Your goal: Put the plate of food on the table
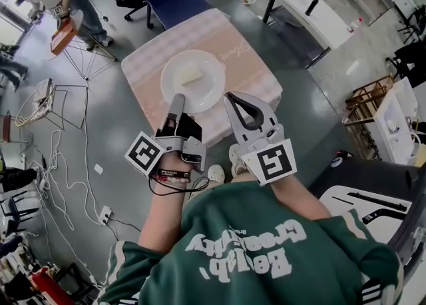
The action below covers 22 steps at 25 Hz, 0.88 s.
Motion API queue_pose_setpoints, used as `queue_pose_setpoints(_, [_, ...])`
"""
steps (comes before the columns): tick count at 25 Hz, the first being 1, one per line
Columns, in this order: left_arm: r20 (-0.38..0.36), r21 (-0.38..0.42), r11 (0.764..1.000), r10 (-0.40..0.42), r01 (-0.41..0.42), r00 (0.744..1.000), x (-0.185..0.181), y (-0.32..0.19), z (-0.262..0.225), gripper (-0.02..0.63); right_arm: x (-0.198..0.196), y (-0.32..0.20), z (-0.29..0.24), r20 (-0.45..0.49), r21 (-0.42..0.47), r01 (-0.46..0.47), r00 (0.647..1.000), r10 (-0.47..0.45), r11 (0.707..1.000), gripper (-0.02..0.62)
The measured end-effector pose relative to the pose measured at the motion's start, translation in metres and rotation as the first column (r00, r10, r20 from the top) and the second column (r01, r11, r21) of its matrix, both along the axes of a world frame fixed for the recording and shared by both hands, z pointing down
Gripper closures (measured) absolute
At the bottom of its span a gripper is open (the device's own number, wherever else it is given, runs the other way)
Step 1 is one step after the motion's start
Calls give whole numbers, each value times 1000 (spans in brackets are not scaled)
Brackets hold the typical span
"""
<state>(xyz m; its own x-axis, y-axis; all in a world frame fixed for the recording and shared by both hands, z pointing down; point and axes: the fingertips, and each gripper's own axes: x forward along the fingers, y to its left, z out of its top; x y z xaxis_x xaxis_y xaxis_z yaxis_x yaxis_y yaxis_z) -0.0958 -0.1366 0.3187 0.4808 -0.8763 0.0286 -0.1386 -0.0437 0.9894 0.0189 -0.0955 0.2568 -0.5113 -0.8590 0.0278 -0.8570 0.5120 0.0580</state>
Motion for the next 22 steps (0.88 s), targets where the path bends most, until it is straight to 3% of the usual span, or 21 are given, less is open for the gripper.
queue_pose_setpoints(22, [22,31,989,-145,144,989,37,-58,3,578,39,-87,-3,34,49,158,987,-160,986,580])
